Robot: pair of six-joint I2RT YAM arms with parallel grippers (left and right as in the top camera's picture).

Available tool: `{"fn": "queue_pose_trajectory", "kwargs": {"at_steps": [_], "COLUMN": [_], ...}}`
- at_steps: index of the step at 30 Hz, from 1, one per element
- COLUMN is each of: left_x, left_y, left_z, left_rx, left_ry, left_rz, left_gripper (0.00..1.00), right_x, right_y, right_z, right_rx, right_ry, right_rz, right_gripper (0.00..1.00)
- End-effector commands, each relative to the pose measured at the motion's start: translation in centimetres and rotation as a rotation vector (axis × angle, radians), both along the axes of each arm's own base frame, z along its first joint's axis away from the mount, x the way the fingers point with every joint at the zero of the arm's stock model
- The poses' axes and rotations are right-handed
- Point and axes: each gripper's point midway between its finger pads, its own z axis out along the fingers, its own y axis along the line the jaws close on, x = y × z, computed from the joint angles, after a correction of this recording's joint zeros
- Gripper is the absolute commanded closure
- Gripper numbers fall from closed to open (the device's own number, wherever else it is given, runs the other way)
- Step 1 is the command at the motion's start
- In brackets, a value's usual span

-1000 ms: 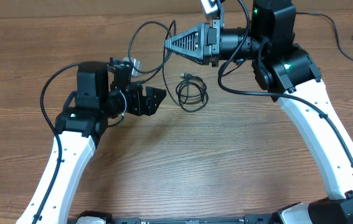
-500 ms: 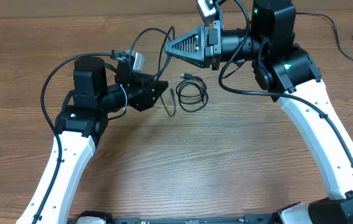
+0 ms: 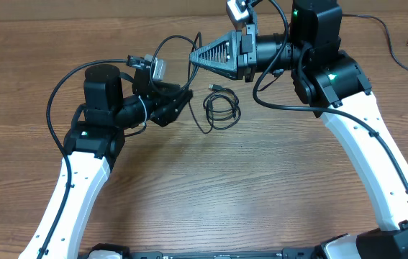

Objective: Untangle cables

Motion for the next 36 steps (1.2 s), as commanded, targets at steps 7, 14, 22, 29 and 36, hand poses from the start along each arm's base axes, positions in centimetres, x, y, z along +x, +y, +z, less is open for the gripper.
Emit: {"fn": "queue_pose_trajectory", "kwargs": {"at_steps": [7,14,22,29,36], "left_x": [0.7,1.9,2.3,2.4,3.5], "left_y": [-0.4,-0.7,-0.7,-0.6,1.0], "left_z": [1.4,0.2,0.5,0.6,0.3], "left_rx": [-0.032,-0.079,-0.111,-0.109,-0.090], "left_ry": [-0.040,0.029,0.042,0.037,0.033], "left_rz": [-0.008,0.013,0.031,0.037,0.113], "left_gripper": [0.31,0.64,0.86,0.96,0.96], "right_x": [-1.0,-1.2,-1.2,-1.1,-0.9], "right_y": [-0.1,-0.2,-0.2,-0.2,-0.2], "right_z": [1.5,1.6,1.6,1.6,1.5], "right_rx": [0.020,0.021,0.021,0.021,0.019], "right_ry": [-0.018,-0.018,-0.017,-0.053,-0.164], "right_rz": [0.021,0.029,0.032,0.031,0.027], "right_gripper": [0.96,0.96,0.96,0.96,0.96]}}
